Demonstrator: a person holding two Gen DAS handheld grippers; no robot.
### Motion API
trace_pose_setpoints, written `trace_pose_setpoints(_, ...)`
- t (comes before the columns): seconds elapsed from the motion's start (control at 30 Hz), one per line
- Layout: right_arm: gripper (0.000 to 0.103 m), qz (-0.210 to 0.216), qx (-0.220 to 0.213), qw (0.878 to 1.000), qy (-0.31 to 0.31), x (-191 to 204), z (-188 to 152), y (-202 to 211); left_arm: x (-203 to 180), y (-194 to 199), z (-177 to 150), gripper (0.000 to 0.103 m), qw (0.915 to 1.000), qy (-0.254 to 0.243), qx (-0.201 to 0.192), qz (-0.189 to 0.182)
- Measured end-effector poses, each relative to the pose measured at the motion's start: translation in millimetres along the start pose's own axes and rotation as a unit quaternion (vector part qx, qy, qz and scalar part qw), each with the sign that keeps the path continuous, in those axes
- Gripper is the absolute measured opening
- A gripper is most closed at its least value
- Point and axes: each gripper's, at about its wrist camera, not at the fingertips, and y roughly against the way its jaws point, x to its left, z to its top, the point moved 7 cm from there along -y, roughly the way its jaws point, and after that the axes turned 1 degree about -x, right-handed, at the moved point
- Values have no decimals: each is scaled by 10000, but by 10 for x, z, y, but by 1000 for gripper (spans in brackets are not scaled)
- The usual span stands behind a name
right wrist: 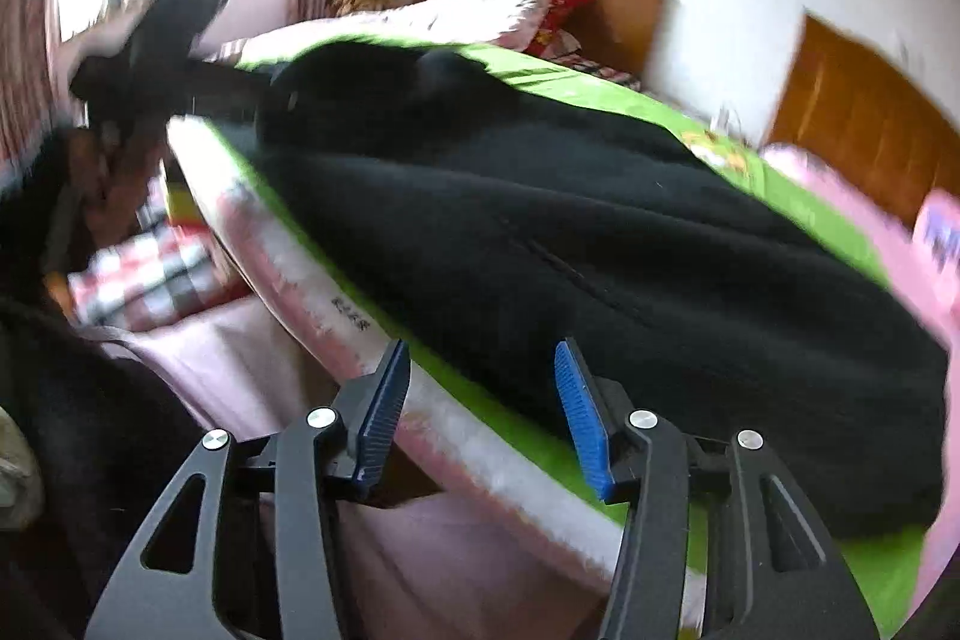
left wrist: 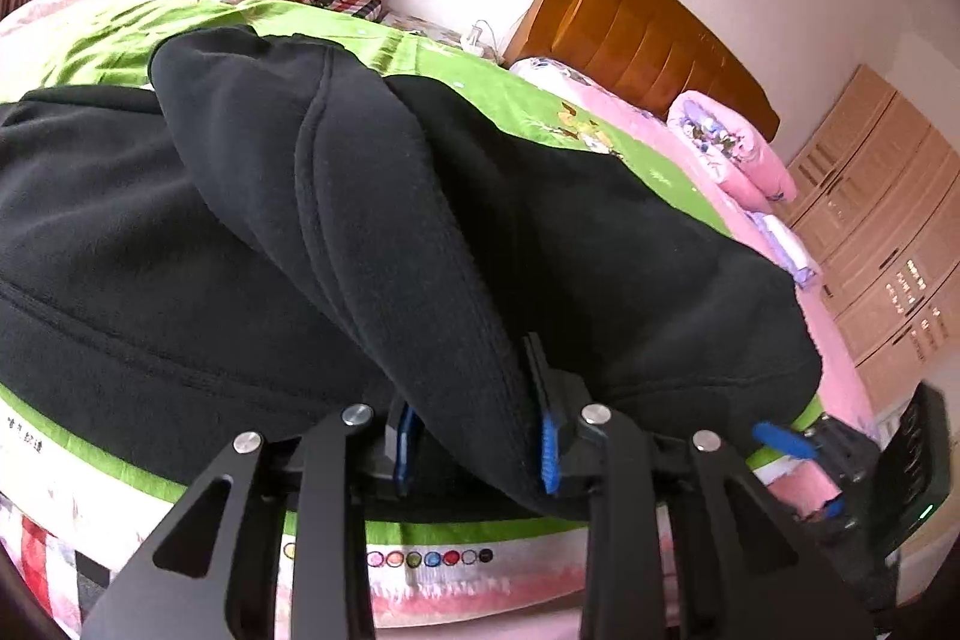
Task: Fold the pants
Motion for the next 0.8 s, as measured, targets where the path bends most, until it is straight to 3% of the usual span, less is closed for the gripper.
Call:
trace_pose_setpoints(0.13, 10, -142, -3, 9994, 322, -6, 1, 22, -22, -16, -37, 30, 10000, -51, 23, 39)
trace_pose_setpoints(0.33, 6, 20, 160, 9992, 358, -20, -64, 75, -30, -54, -45, 29, 9998, -144, 77, 87)
trace_pose_setpoints(0.4, 8, 192, 158, 9997, -65, -78, -60, 52, -41, -59, -49, 32, 9998, -183, 76, 94)
trace_pose_setpoints(0.47, 22, 446, 288, 9982, -294, -82, -21, 47, -83, -55, -53, 43, 9996, -232, 125, 31)
trace_pose_setpoints(0.5, 46, 565, 278, 9977, -259, -75, 36, 99, -111, -28, -40, 59, 9995, -272, 160, -29)
trace_pose_setpoints(0.53, 82, 537, 142, 9982, -202, -91, 106, 168, -117, 21, -21, 69, 9994, -314, 153, 6)
trace_pose_setpoints(0.57, 93, 449, -151, 9988, -146, -137, 232, 274, -96, 76, 2, 84, 9993, -350, 94, 124)
trace_pose_setpoints(0.67, 92, 442, -424, 9980, -154, -290, 504, 327, 39, 350, 225, 90, 9969, -402, -331, 589)
trace_pose_setpoints(0.8, 92, 78, -444, 9986, -283, -591, 936, -59, 200, 543, 845, 99, 9916, -40, -731, 1065)
